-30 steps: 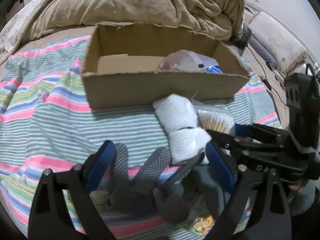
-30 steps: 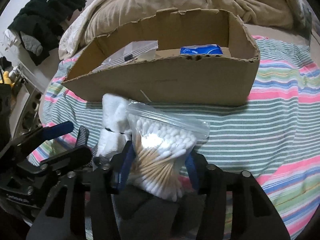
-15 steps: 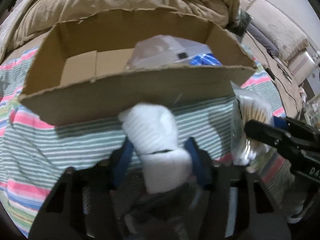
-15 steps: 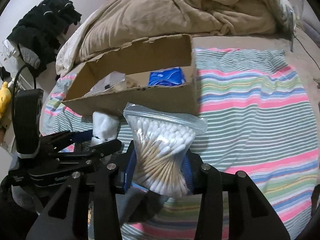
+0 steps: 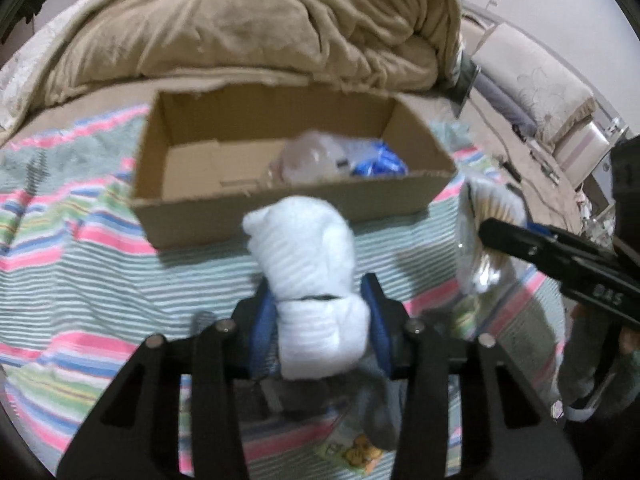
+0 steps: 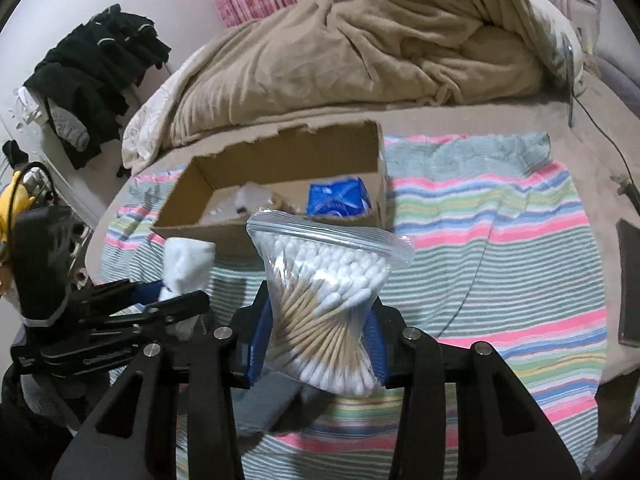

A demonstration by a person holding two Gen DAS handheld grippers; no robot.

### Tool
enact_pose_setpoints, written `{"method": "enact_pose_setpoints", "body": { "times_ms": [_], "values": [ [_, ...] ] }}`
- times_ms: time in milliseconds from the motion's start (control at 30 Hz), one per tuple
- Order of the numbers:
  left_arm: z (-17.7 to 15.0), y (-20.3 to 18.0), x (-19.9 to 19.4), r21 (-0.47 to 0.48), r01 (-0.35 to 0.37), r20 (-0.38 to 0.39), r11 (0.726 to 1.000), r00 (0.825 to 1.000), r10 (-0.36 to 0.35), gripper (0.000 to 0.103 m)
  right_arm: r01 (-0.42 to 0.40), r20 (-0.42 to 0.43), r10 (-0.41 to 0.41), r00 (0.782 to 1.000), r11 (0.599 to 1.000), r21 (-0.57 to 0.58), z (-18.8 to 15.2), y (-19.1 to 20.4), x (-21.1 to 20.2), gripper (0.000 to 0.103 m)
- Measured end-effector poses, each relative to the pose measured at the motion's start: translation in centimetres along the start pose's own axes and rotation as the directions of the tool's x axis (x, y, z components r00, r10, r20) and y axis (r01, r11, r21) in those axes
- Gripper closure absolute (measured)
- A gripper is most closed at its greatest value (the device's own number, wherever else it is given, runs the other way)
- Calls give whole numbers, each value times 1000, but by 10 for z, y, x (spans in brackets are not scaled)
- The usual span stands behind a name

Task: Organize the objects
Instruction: 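Grasp the white socks with the left tool while the right tool grasps the cotton swab bag, then place the white socks and cotton swab bag into the box, open both tools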

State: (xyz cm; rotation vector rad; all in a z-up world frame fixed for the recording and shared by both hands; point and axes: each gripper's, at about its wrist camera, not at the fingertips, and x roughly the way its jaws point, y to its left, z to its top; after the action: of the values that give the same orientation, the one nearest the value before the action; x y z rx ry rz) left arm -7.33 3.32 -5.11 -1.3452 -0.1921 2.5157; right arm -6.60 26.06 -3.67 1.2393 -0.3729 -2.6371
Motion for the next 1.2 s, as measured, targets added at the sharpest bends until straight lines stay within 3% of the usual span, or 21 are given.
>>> {"method": "enact_pose_setpoints", "body": {
  "times_ms": [267, 667, 933, 1200],
  "values": [
    [18, 21, -39, -18, -13, 87, 1000, 996, 15, 60, -5, 31, 6, 999, 999, -52, 21, 23, -4, 59],
    [57, 41, -41, -5, -42, 156, 999, 987, 43, 60, 60, 68, -53, 996, 993, -101, 68, 19, 15, 59],
    [80, 48, -9, 17, -44, 129, 999, 991, 41, 60, 71, 45, -66, 997, 989, -129, 88, 16, 49, 59],
    [82, 59, 26, 5, -39, 60, 999, 997, 39, 59, 47, -57, -56, 997, 988, -146, 83, 23, 97, 59]
  ]
}}
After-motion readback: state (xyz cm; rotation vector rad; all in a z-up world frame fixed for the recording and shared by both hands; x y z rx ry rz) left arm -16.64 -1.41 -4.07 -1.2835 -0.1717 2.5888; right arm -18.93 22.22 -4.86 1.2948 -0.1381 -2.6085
